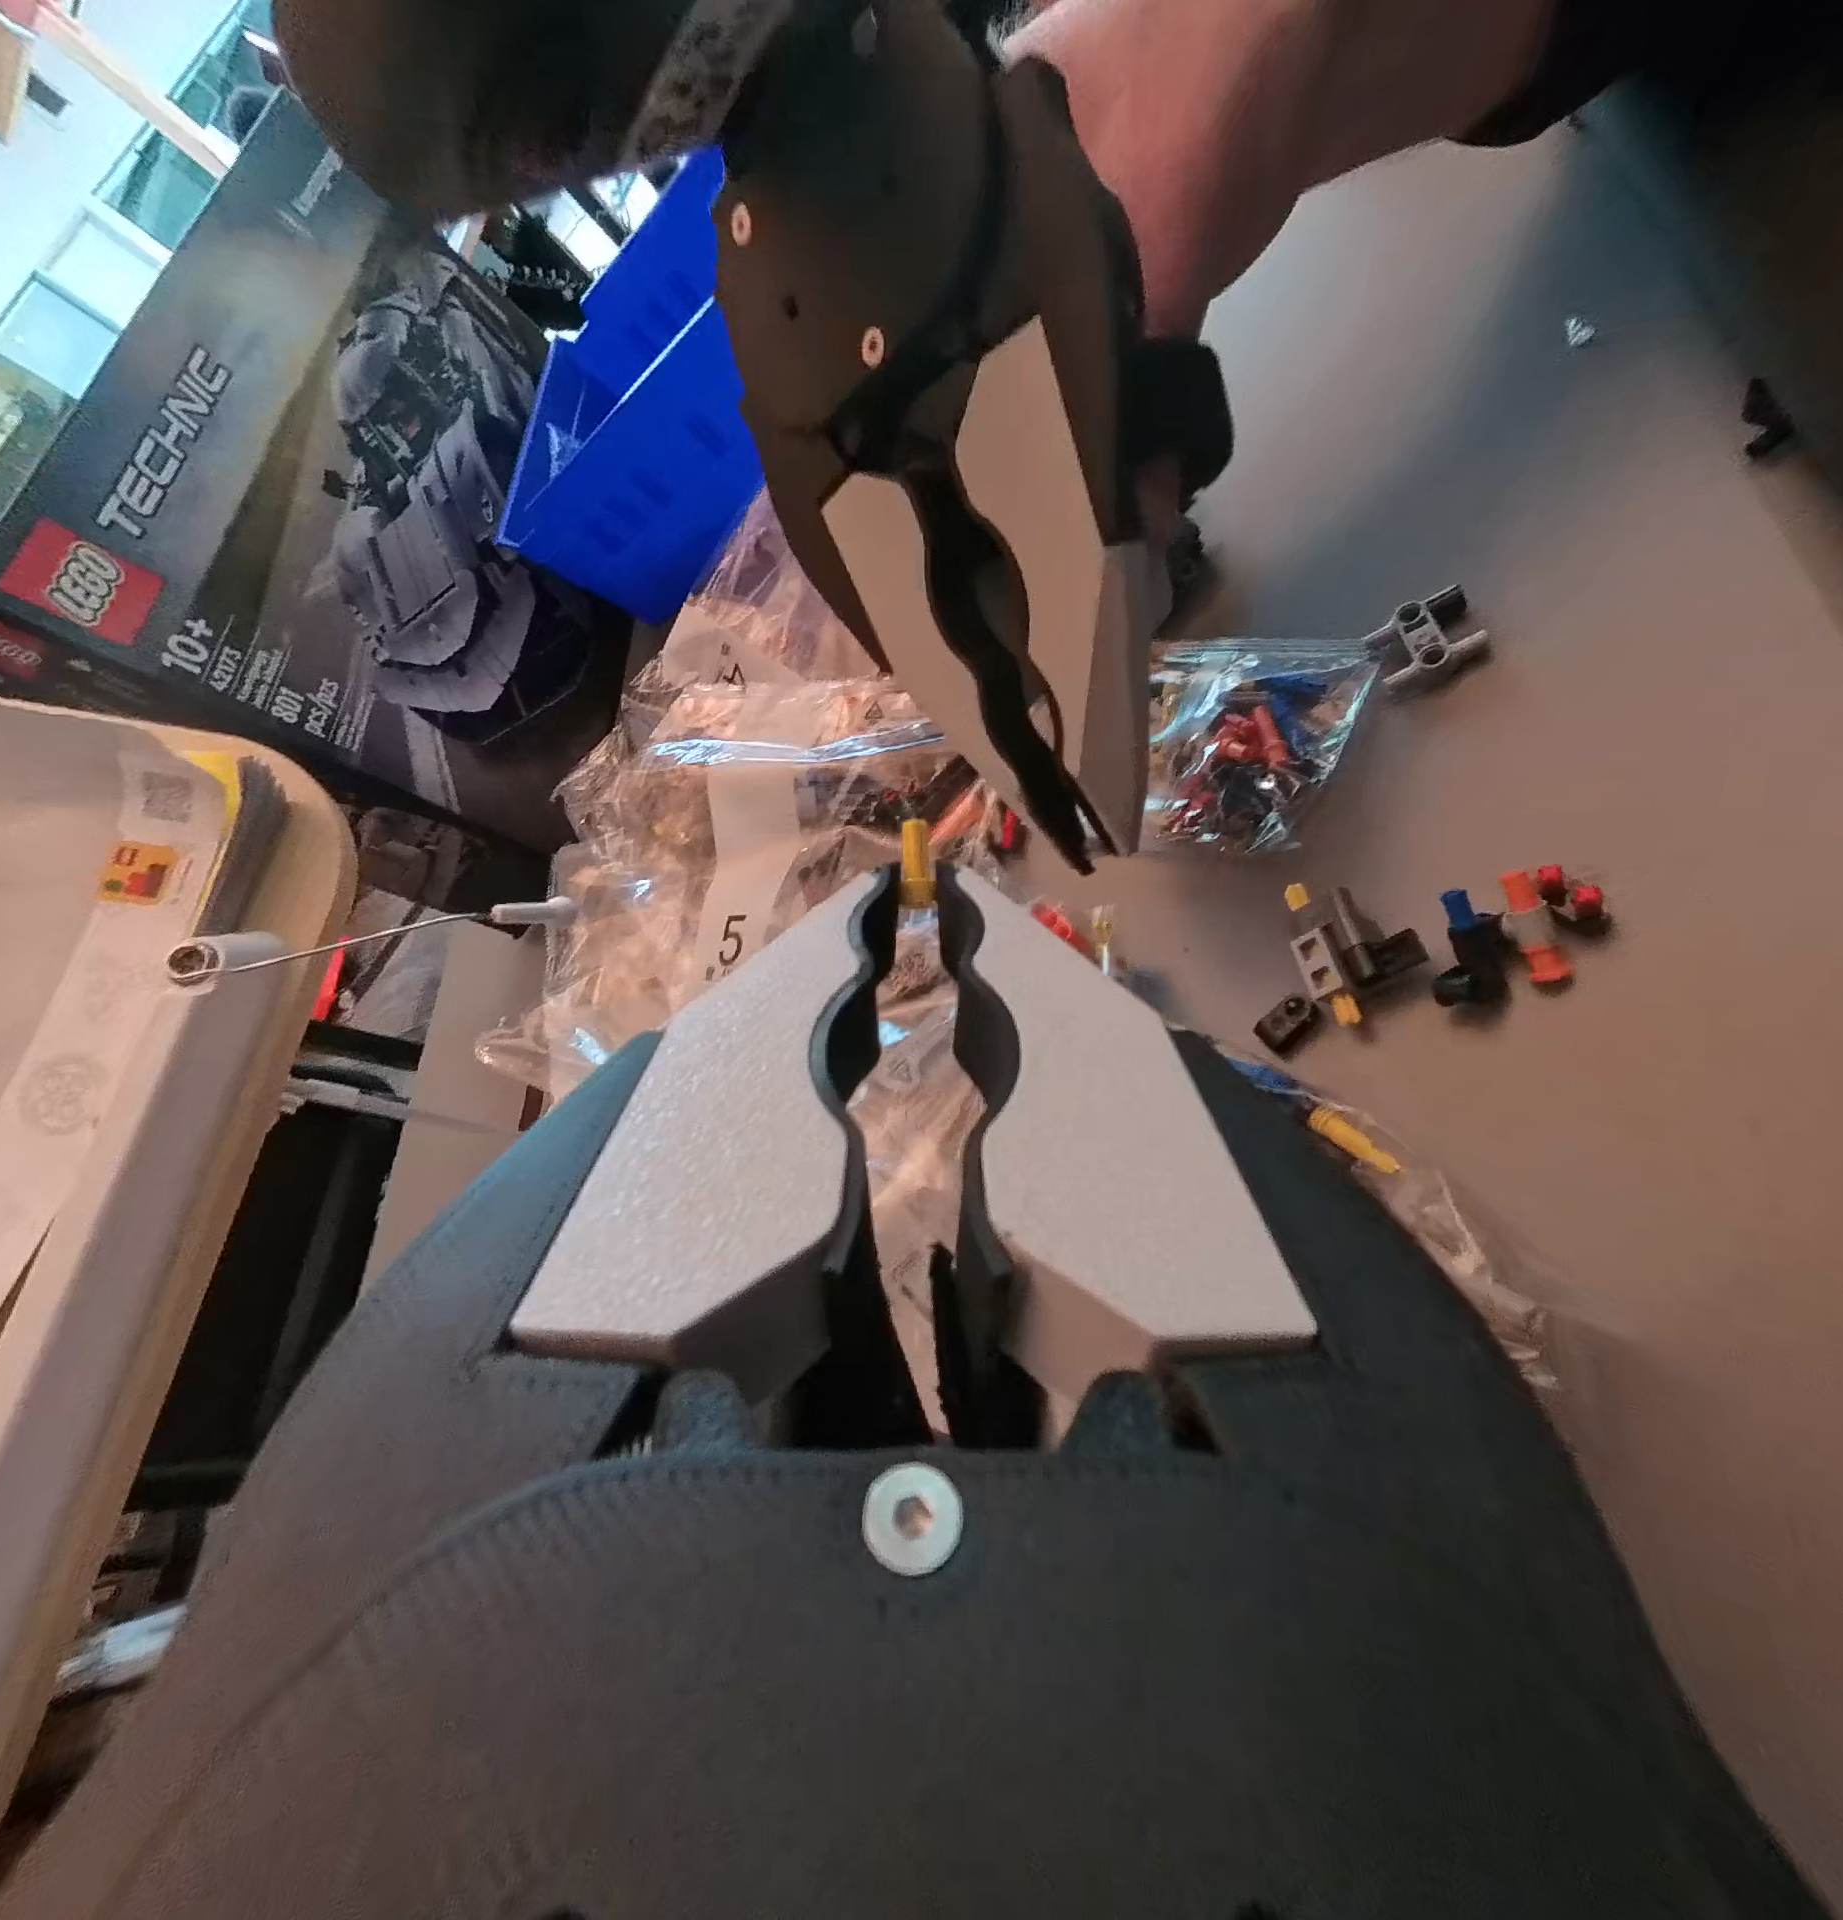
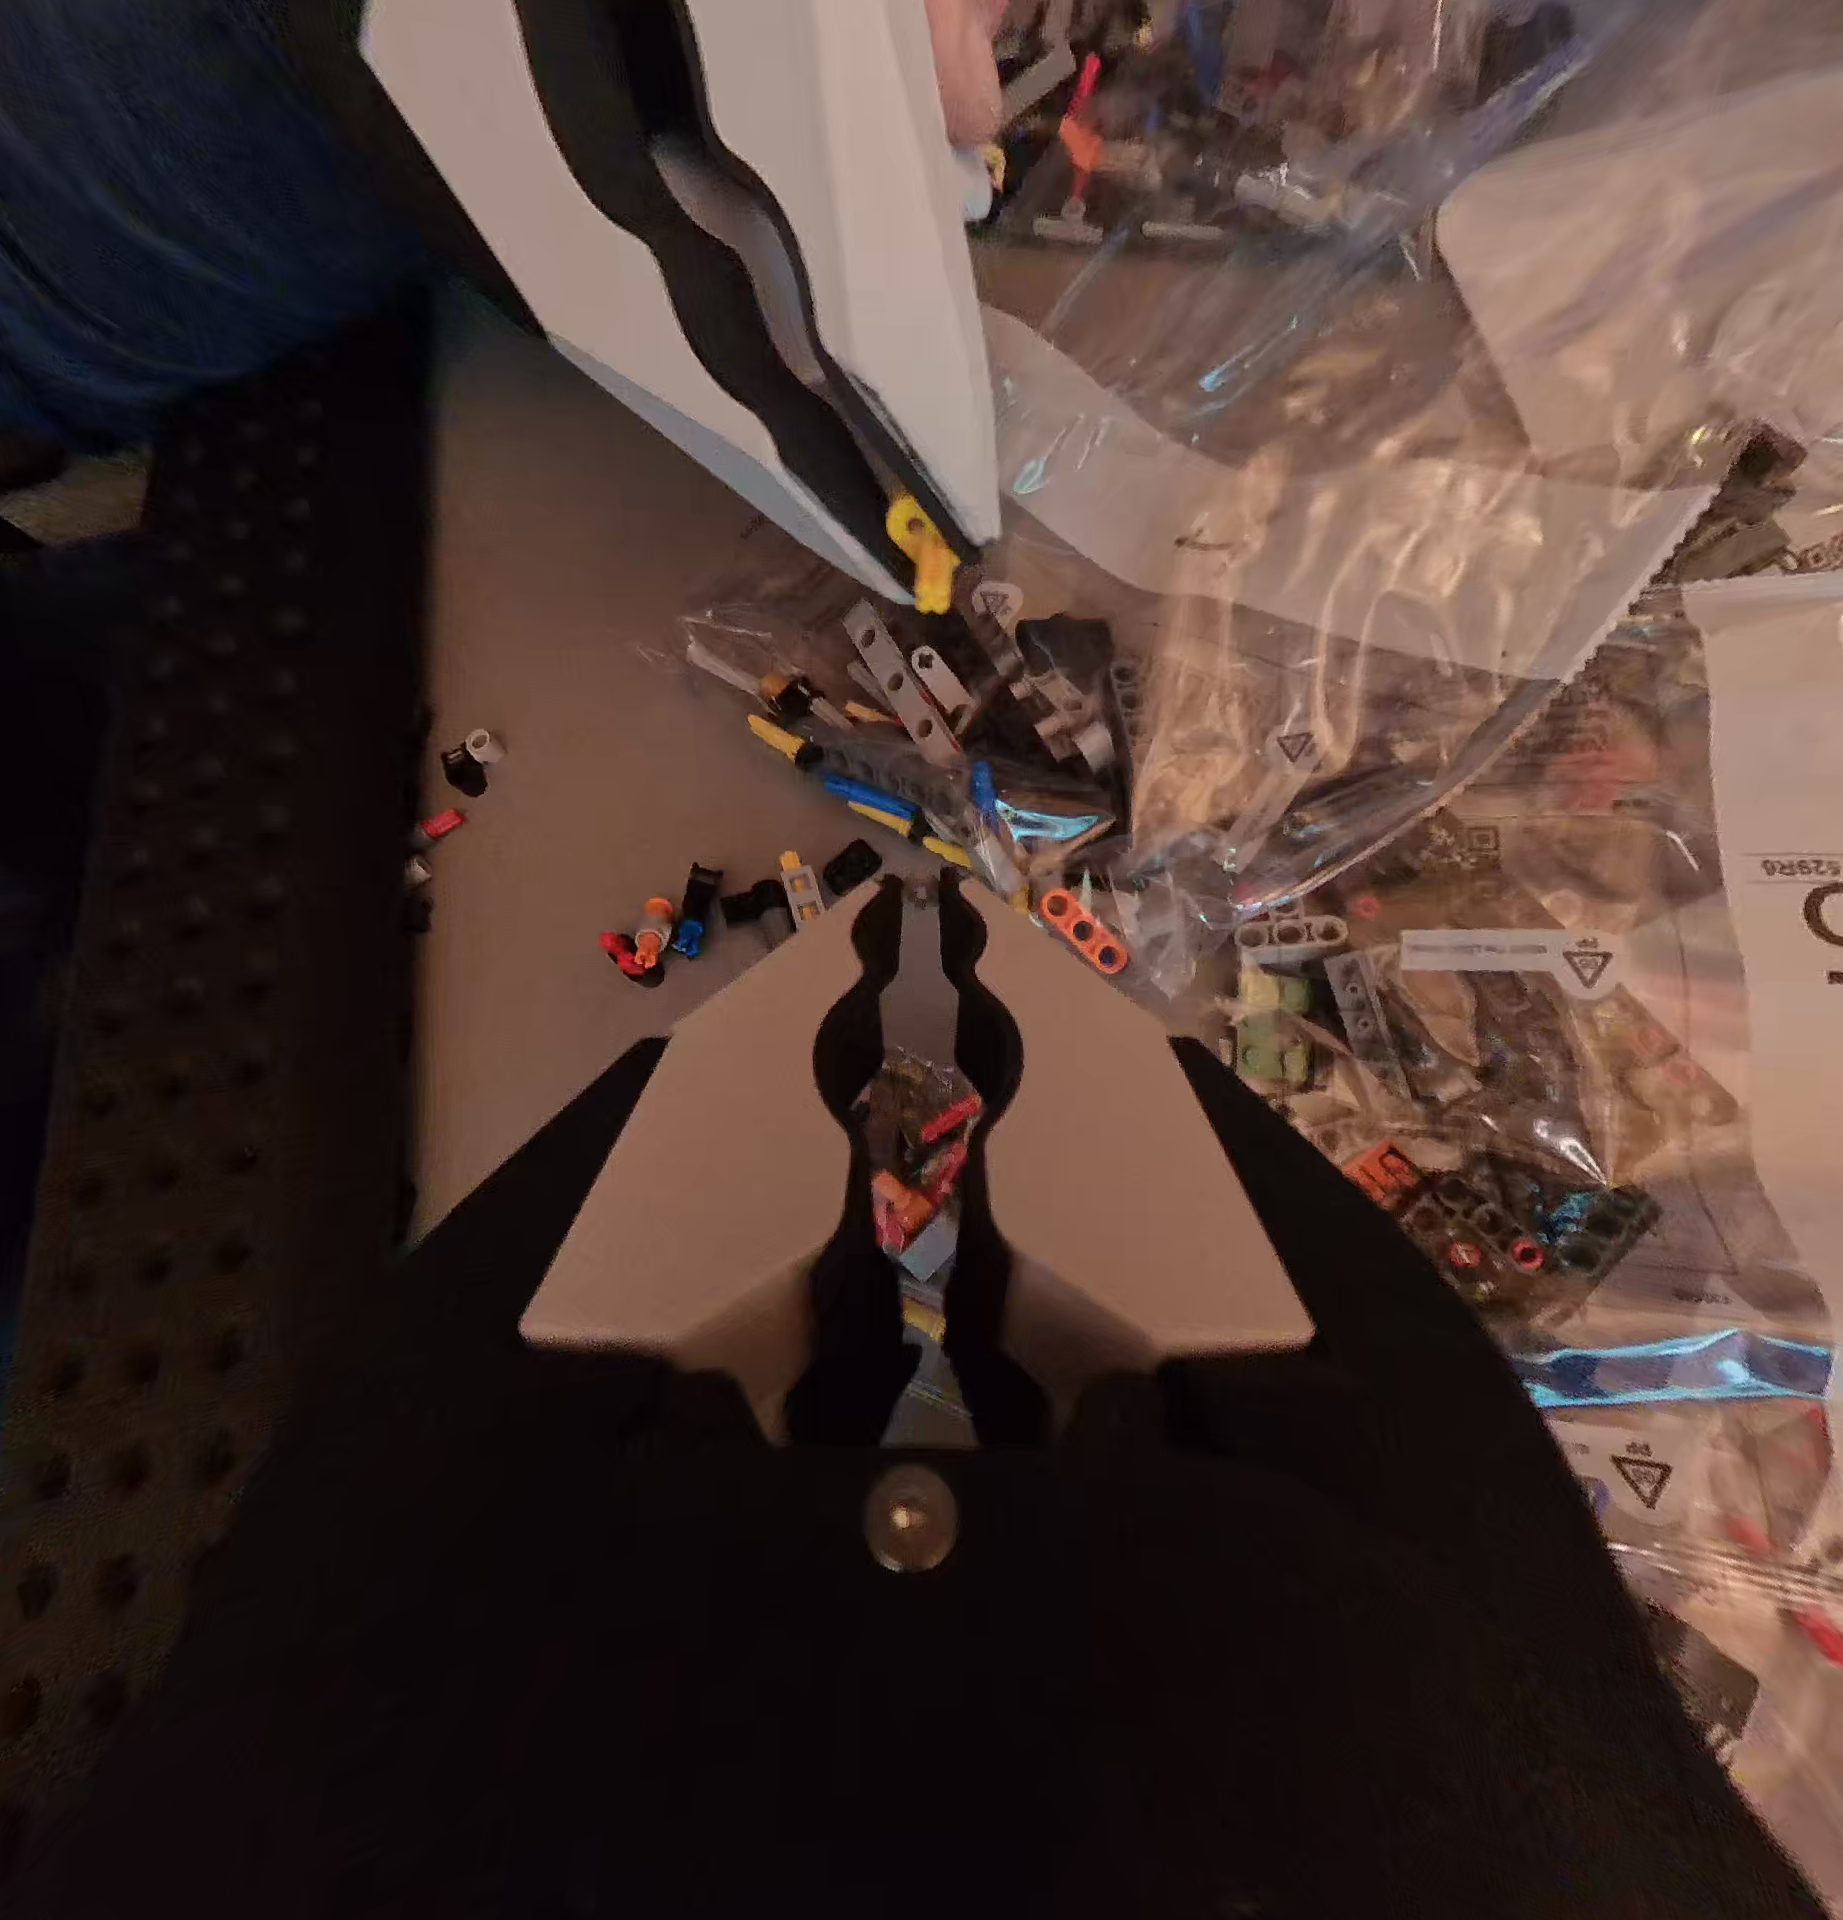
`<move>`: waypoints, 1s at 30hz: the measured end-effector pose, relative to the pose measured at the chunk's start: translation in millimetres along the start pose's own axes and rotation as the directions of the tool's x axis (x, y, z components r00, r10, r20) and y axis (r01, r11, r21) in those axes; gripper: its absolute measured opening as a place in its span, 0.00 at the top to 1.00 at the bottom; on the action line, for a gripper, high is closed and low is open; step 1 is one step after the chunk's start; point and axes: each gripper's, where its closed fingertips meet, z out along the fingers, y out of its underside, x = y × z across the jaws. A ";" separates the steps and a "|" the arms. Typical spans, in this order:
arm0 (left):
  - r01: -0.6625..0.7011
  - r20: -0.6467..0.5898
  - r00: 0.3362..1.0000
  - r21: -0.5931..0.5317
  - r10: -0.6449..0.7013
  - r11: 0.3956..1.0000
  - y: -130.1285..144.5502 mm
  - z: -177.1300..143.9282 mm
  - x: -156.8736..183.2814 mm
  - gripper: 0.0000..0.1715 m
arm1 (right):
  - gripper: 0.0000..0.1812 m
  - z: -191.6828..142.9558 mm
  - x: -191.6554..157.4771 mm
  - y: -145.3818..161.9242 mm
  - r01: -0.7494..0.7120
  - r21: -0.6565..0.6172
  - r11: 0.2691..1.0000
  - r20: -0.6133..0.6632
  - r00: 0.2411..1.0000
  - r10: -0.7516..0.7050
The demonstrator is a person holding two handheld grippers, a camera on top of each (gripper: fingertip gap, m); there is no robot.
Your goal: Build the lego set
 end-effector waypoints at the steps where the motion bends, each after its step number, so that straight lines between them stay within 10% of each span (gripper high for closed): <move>1: 0.005 -0.003 1.000 0.010 -0.004 1.000 -1.3 0.5 0.5 0.97 | 0.97 1.3 1.3 3.8 -0.002 -0.021 1.000 -0.004 1.000 0.002; 18: 0.076 -0.115 0.991 0.007 -0.075 0.997 5.9 8.0 17.0 0.97 | 0.93 23.5 -10.8 42.6 0.053 -0.225 0.973 0.072 0.997 -0.037; 30: 0.157 -0.155 0.977 0.067 -0.145 0.985 -0.4 9.7 18.7 0.97 | 0.92 -22.1 -1.7 -31.7 0.042 0.215 0.976 0.002 0.999 -0.043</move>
